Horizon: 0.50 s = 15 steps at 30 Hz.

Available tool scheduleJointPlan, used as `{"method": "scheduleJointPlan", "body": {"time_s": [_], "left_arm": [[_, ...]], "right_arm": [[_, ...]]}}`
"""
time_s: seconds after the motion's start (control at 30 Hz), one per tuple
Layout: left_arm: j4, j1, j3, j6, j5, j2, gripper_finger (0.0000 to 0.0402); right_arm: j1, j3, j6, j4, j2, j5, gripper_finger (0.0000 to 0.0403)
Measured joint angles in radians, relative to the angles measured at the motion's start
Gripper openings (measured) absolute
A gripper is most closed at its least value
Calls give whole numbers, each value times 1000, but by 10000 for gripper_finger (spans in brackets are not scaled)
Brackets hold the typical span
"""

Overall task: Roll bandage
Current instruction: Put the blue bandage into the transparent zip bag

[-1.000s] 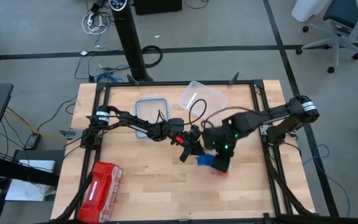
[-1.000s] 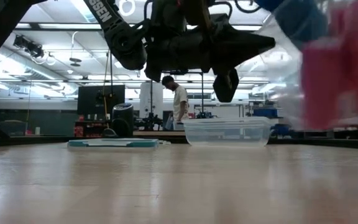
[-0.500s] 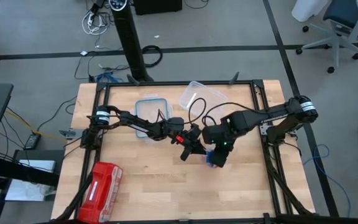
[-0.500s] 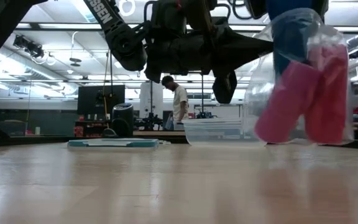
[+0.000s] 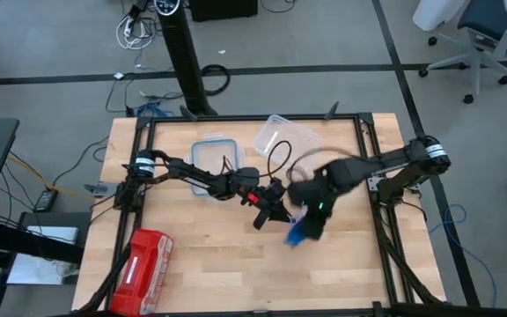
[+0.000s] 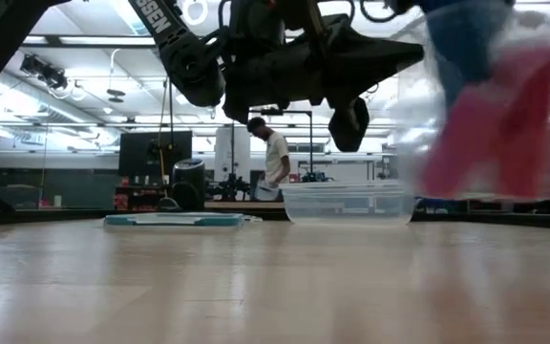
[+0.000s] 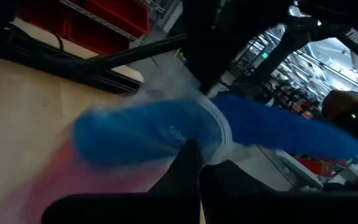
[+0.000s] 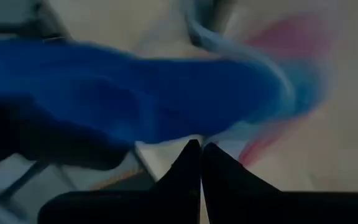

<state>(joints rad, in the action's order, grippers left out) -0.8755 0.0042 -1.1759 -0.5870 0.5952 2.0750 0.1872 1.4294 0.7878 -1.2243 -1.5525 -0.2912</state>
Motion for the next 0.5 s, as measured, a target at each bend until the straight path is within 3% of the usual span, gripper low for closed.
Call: {"method": "scheduleJointPlan", "body": {"time_s": [0.07, 0.17, 0.27, 0.5], "left_arm": [[-10, 2, 0, -4, -5, 0, 0], [6, 2, 1, 3, 8, 0, 0], [-9, 3, 0, -6, 0, 0, 0], [-24, 5, 0, -17, -1, 0, 0]], "right_arm": [[-18, -3, 6, -78, 6, 2, 0], [2, -3, -24, 29, -1, -65, 0], [-9, 14, 22, -73, 14, -37, 0], [-14, 13, 2, -97, 5, -54, 1]]}}
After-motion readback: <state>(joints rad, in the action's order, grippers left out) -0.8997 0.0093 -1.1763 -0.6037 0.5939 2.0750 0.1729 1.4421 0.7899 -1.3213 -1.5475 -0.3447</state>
